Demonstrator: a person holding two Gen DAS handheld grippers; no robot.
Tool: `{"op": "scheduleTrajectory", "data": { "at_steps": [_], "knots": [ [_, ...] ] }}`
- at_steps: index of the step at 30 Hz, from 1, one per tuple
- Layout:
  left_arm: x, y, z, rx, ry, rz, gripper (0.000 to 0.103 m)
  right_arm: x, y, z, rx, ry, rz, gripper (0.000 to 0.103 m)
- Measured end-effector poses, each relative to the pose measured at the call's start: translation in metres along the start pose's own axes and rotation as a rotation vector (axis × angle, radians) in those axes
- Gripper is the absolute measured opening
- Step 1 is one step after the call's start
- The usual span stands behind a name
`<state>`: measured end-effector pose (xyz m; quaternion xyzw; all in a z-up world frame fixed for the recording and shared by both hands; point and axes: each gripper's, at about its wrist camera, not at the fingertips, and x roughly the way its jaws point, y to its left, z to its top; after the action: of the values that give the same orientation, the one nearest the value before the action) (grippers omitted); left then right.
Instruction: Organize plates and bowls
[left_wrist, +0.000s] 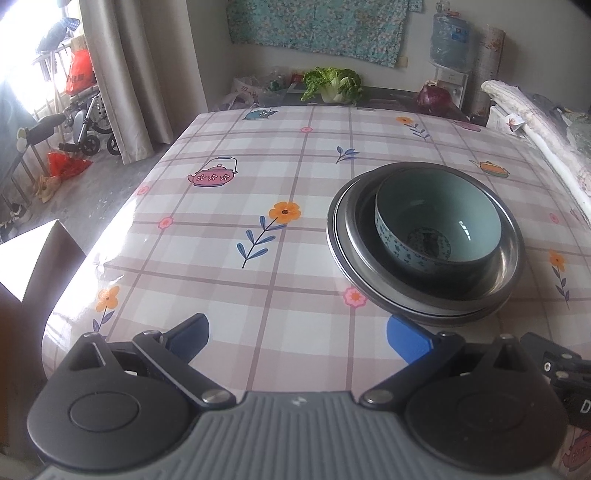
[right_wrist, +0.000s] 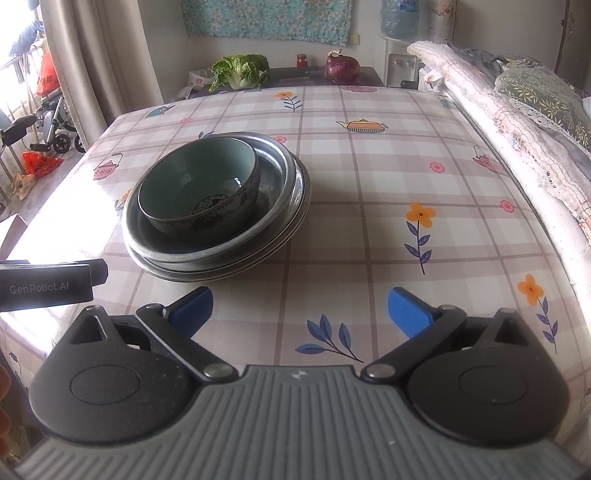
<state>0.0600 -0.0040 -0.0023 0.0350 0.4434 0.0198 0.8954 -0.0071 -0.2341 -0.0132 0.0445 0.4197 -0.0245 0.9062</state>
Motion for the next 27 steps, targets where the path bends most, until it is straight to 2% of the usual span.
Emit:
{"op": "scheduleTrajectory", "data": {
  "at_steps": [27],
  "knots": [
    [0.0046, -0.0026, -0.0087, 0.022, 0.038, -0.014, 0.103, -0.0001, -0.0045, 0.0013, 0.003, 0.010, 0.010, 0.102]
  ]
}}
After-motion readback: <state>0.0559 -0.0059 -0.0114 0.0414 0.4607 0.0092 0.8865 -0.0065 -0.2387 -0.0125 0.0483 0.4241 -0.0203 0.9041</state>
